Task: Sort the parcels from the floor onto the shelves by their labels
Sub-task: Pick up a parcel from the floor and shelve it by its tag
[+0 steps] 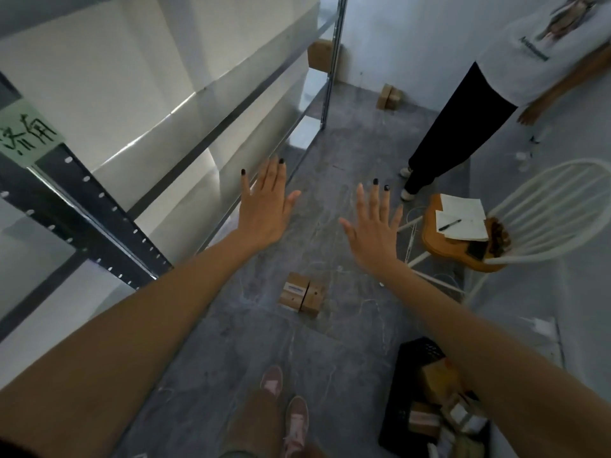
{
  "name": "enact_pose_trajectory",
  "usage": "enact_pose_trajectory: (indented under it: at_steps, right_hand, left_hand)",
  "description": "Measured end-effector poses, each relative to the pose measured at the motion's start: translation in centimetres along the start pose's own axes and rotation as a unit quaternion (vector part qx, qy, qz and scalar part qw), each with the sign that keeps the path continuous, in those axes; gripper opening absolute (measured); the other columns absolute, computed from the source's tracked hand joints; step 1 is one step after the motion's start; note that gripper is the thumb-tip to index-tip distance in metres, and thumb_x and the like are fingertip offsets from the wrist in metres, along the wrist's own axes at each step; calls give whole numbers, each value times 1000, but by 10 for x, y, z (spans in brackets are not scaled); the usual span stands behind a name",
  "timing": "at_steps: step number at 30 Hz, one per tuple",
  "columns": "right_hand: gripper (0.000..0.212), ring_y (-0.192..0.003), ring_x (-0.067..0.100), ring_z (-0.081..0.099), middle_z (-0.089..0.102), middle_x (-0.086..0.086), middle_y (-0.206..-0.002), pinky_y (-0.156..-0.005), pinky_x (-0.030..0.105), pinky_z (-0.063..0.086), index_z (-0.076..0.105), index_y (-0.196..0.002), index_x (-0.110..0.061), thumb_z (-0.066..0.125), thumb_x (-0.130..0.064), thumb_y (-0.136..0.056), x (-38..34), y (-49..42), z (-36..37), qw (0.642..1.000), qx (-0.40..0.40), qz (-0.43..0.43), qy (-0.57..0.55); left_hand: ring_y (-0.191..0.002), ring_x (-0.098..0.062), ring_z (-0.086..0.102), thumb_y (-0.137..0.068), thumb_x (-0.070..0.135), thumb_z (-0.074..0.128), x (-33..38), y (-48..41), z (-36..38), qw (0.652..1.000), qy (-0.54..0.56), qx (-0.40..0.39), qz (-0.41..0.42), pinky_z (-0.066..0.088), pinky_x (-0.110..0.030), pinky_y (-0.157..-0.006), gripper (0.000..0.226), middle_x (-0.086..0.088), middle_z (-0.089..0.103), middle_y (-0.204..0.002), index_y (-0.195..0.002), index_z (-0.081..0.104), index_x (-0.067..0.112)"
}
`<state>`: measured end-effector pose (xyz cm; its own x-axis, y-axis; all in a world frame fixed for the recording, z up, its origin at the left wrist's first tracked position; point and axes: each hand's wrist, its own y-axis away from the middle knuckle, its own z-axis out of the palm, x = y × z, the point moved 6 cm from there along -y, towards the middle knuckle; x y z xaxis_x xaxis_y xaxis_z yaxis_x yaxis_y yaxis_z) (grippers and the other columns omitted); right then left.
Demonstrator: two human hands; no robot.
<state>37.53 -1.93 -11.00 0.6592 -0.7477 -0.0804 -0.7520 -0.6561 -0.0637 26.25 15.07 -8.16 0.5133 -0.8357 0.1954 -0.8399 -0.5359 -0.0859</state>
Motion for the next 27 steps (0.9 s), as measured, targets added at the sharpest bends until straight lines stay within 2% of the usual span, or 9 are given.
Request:
enact_pose_trajectory:
  at_steps: [4,10,15,17,19,21,22,25,27]
  right_hand:
    - [72,-146,34,-12,-10,10,-160,-114,59,0,-1,-152,-19,20,-57,-95,3,-13,22,997,-61,19,-40]
    - [72,-147,32,-10,-11,5,-160,-114,58,3,-5,-152,-23,22,-58,-95,-11,-80,72,974,-165,84,-130]
    - [70,-147,30,-8,-7,3,-161,-114,56,7,0,-152,-20,23,-56,-96,-28,-112,106,954,-241,89,-157]
    - [69,-147,31,-1,0,6,-161,-115,52,10,5,-151,-17,25,-53,-97,-32,-120,126,942,-263,106,-179]
    - [62,-142,35,21,22,18,-154,-112,47,22,23,-146,-5,28,-45,-99,-33,-126,142,927,-265,133,-228]
    - [47,-124,37,45,48,29,-129,-97,42,37,46,-127,6,30,-30,-102,-35,-130,157,896,-265,175,-310]
    - [45,-121,37,48,51,29,-124,-92,40,38,50,-122,9,28,-25,-103,-37,-130,167,870,-277,199,-357]
    - [48,-138,29,32,35,18,-148,-108,32,28,34,-141,4,25,-24,-104,-34,-129,216,783,-317,293,-448]
    - [52,-141,27,28,29,11,-152,-114,35,23,29,-145,-2,26,-32,-103,-31,-130,259,745,-321,341,-475]
  left_hand:
    - [-148,-19,-1,-100,44,16,-4,-17,14,995,92,-36,-26,-1,-51,-118,62,-6,3,-160,-150,4,11]
    - [-147,-22,6,-100,44,20,-28,-81,64,966,182,-179,-46,6,-44,-120,62,-8,4,-160,-150,9,10]
    - [-147,-20,6,-99,46,20,-49,-119,99,941,217,-255,-54,5,-42,-120,63,-7,6,-160,-150,12,9]
    - [-147,-20,7,-99,47,19,-54,-130,109,933,225,-274,-59,5,-40,-120,64,-7,8,-159,-150,13,8]
    - [-147,-21,10,-99,46,20,-58,-139,120,925,245,-286,-59,7,-39,-120,64,-8,12,-159,-149,16,7]
    - [-145,-22,18,-100,42,22,-56,-145,133,913,281,-289,-59,11,-34,-119,59,-10,19,-157,-147,21,7]
    - [-143,-23,23,-101,37,24,-54,-146,140,906,304,-287,-62,15,-31,-116,55,-11,24,-155,-146,26,6]
    - [-137,-24,35,-101,32,28,-58,-149,179,884,361,-280,-98,26,-27,-109,48,-12,39,-148,-141,38,6]
    - [-135,-24,39,-101,34,30,-69,-150,219,870,377,-288,-134,30,-28,-107,48,-11,43,-145,-139,41,8]
